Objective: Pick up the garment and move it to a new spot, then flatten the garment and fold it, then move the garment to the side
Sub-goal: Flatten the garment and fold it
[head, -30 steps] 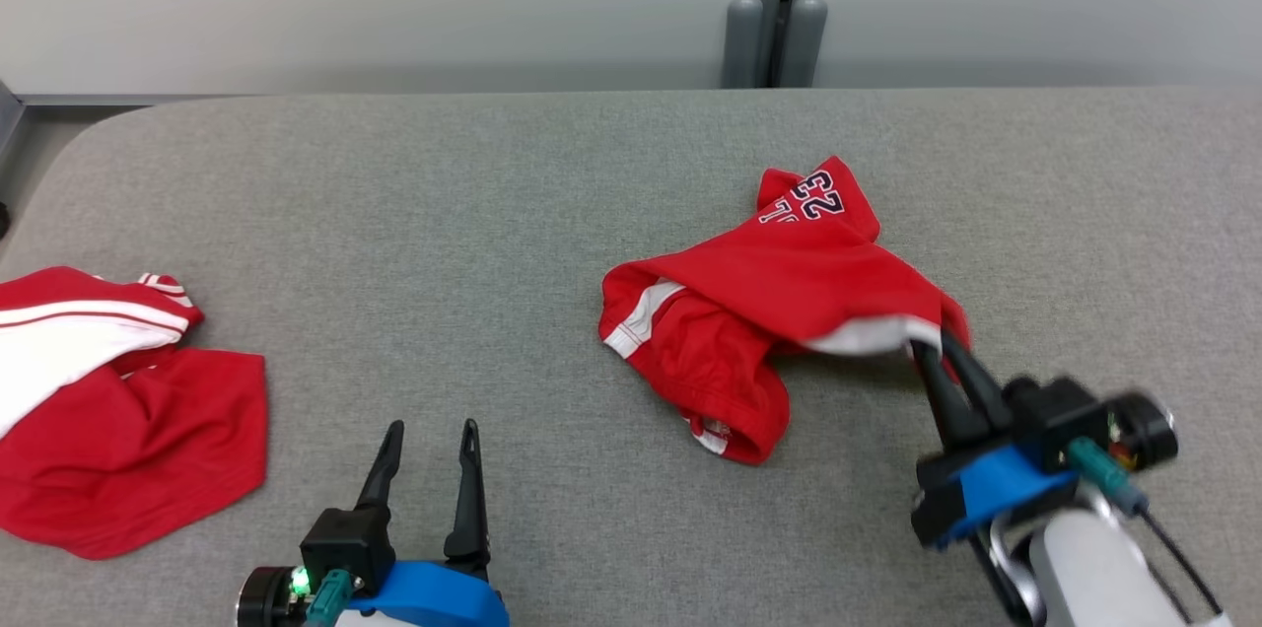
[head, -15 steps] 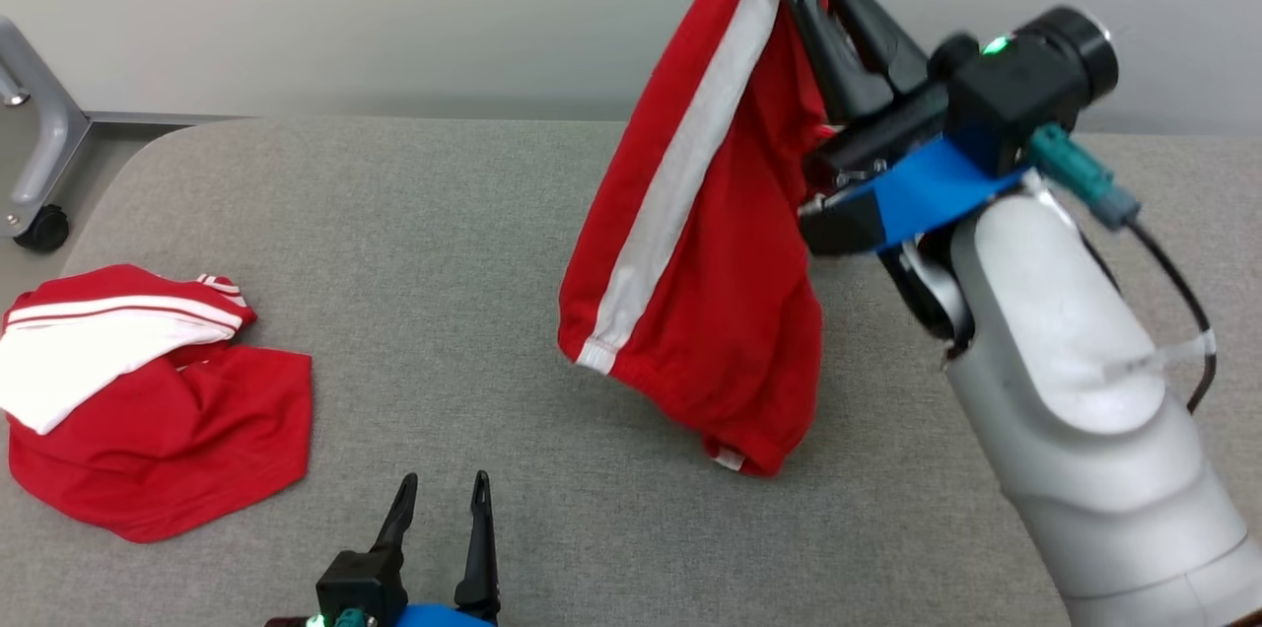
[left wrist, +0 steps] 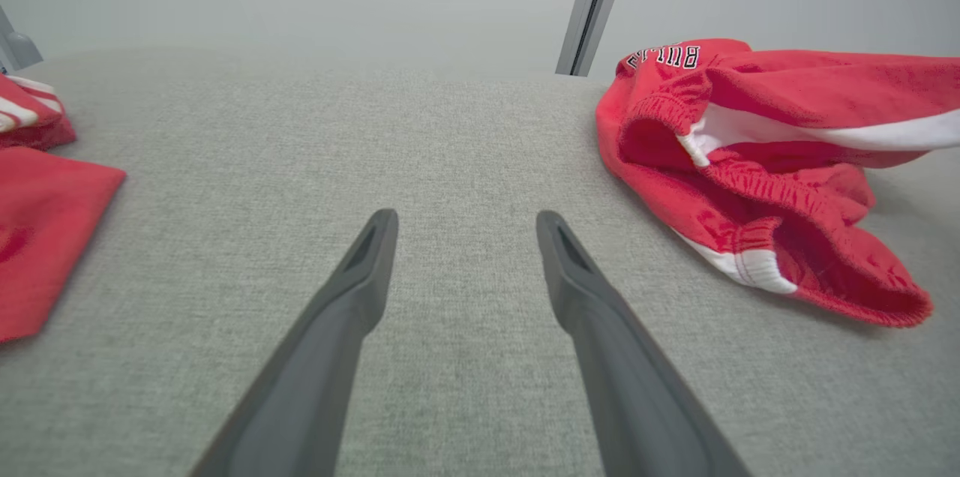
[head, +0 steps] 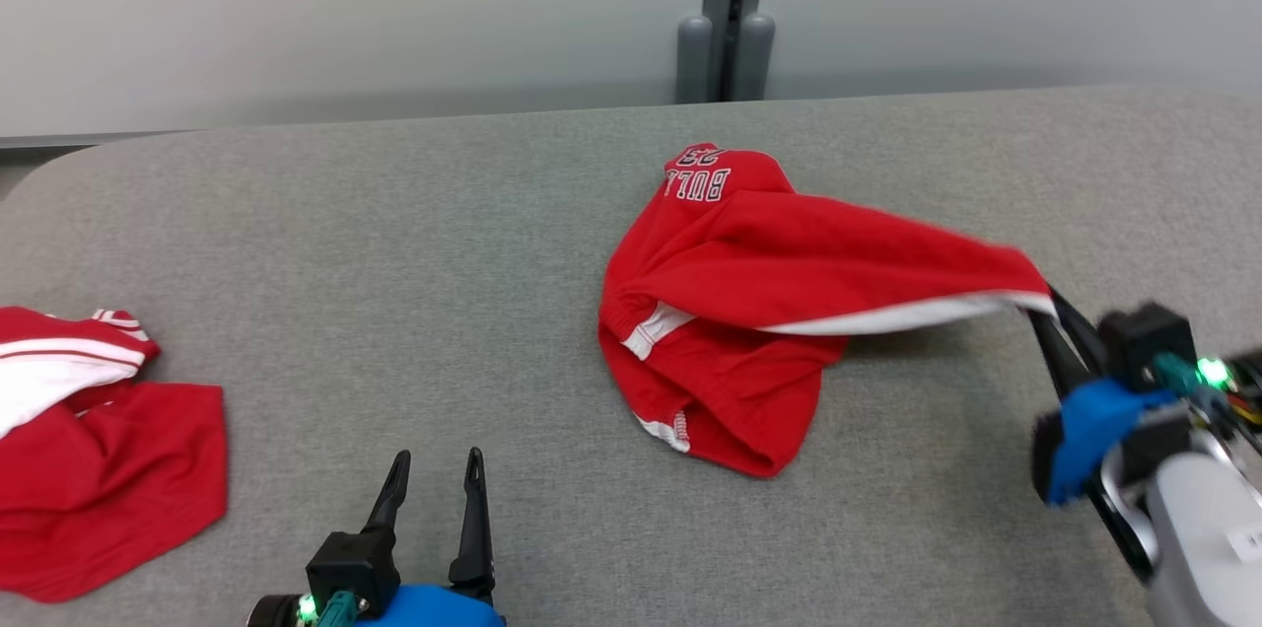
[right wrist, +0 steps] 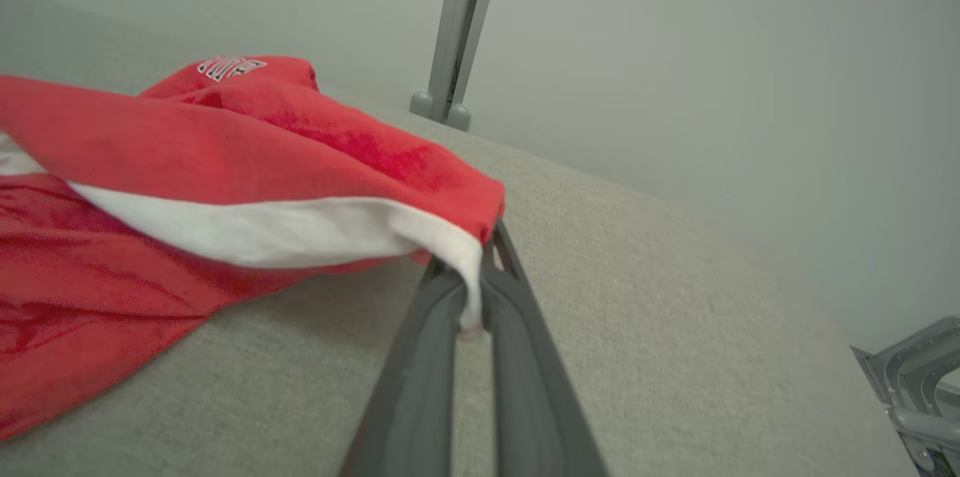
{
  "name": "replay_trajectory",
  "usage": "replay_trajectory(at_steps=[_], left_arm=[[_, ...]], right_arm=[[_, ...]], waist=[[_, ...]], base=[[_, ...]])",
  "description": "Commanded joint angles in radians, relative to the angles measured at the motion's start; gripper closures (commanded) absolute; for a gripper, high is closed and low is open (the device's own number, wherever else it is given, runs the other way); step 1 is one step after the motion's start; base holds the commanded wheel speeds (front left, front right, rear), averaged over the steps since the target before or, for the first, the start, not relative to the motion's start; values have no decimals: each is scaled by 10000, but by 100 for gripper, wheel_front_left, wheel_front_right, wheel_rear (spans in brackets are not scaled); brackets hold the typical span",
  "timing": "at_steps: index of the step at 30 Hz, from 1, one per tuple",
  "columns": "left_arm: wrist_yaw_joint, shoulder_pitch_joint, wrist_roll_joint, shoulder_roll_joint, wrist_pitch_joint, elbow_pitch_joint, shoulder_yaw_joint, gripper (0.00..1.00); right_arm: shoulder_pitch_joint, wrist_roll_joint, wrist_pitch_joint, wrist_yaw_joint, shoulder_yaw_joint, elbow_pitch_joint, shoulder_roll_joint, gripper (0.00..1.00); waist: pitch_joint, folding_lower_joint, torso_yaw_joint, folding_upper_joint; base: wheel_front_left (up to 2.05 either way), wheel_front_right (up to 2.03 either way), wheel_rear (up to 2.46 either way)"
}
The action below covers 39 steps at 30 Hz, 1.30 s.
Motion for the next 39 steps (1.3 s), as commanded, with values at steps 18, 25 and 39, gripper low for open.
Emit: replay_trajectory(at_steps=[18, 25, 39], left_arm=[[-640, -1371, 19, 3, -29, -229, -686, 0], [-956, -2444, -507, 3, -29, -47, -1623, 0], [-1438, -4188, -1811, 7, -29, 1786, -2872, 0]], right_arm=[[1613, -1327, -1364, -3, -1729, -508, 618, 0], [2144, -790, -1368, -3, -1047, -1728, 1212, 0], [1905, -363, -1371, -3, -456, -2016, 1517, 0]], waist=[[820, -1, -765, 0], [1189, -1, -904, 0], [1808, -1, -1416, 0]], base=[[0, 0, 0], [0, 0, 0], [0, 0, 0]])
